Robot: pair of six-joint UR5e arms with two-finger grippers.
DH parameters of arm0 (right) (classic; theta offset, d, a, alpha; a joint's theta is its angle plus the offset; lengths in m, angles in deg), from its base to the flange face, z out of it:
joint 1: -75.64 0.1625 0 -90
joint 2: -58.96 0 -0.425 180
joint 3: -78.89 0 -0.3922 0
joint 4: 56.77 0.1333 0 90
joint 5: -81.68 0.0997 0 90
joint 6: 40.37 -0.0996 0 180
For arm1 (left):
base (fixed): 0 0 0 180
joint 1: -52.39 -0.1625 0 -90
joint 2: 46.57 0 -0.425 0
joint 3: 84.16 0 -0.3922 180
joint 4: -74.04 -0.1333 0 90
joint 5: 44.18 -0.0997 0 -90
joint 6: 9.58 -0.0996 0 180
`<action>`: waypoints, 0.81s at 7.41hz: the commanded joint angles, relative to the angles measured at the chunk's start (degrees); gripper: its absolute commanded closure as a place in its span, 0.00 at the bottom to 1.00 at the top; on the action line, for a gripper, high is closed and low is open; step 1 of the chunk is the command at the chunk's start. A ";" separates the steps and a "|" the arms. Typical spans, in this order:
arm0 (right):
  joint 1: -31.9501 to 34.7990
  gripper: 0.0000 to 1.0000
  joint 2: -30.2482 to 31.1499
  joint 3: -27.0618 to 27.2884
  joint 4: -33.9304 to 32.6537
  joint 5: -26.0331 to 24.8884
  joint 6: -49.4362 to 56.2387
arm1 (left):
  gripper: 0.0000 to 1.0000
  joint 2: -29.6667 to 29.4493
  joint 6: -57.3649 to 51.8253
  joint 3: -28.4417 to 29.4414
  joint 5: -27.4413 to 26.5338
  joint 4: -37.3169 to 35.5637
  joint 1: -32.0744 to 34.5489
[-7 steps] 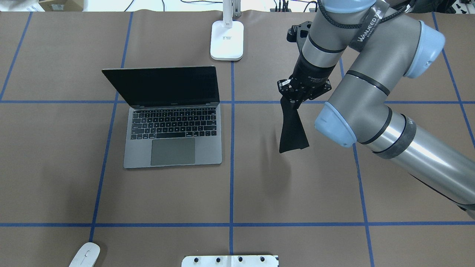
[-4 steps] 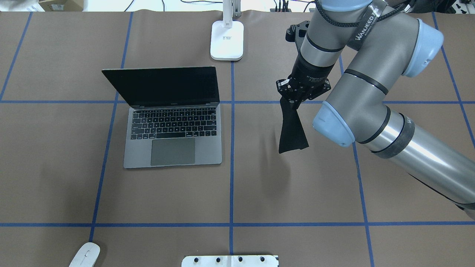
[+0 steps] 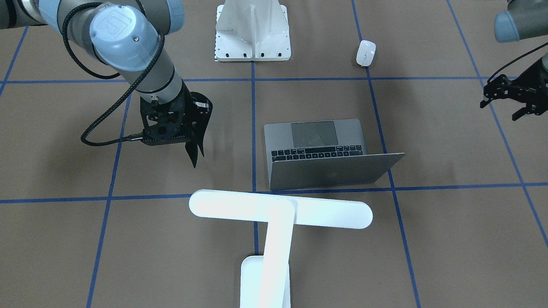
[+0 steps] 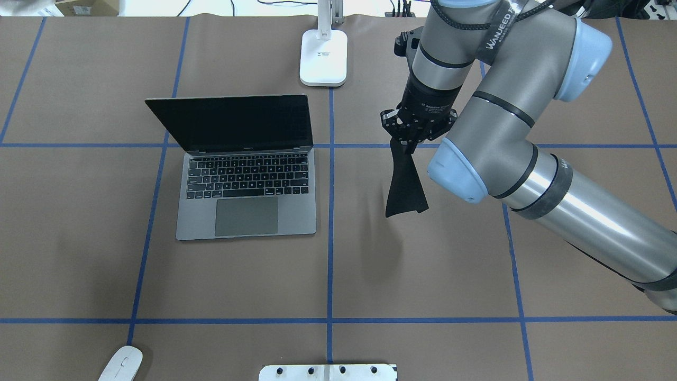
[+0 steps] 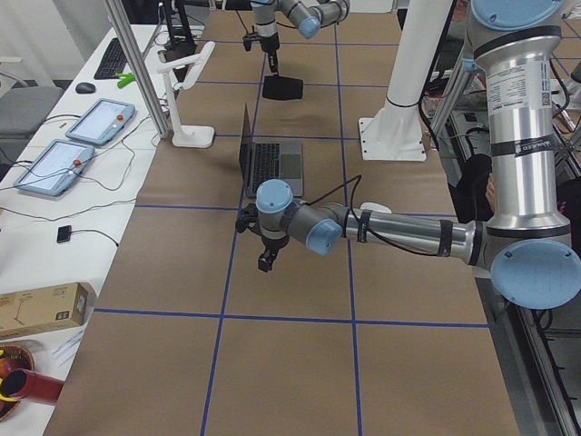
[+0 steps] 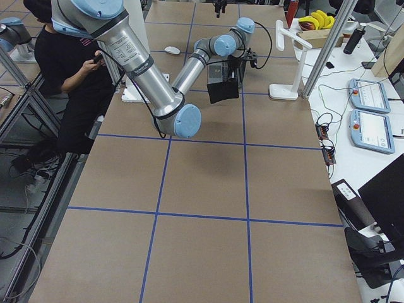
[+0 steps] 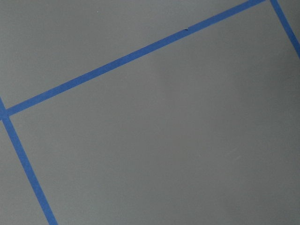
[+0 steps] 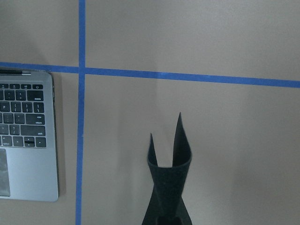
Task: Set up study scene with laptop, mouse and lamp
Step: 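Lift the black pad with the right gripper and carry it toward the laptop, then lower the black pad flat beside the laptop and open the right gripper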
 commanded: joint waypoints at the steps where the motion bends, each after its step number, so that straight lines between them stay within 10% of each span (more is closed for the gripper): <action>1: -0.04 0.86 -0.57 -0.58 -0.59 0.12 -0.15 | 0.00 0.00 -0.01 0.14 -0.02 -0.06 0.00; 2: -0.22 0.01 -0.04 -0.50 -0.41 -0.23 0.46 | 0.00 0.00 -0.01 -0.03 -0.02 0.03 0.00; 6: -0.13 0.00 -0.04 -0.41 -0.32 -0.41 0.73 | 0.00 -0.44 6.46 -0.90 -0.02 0.12 0.00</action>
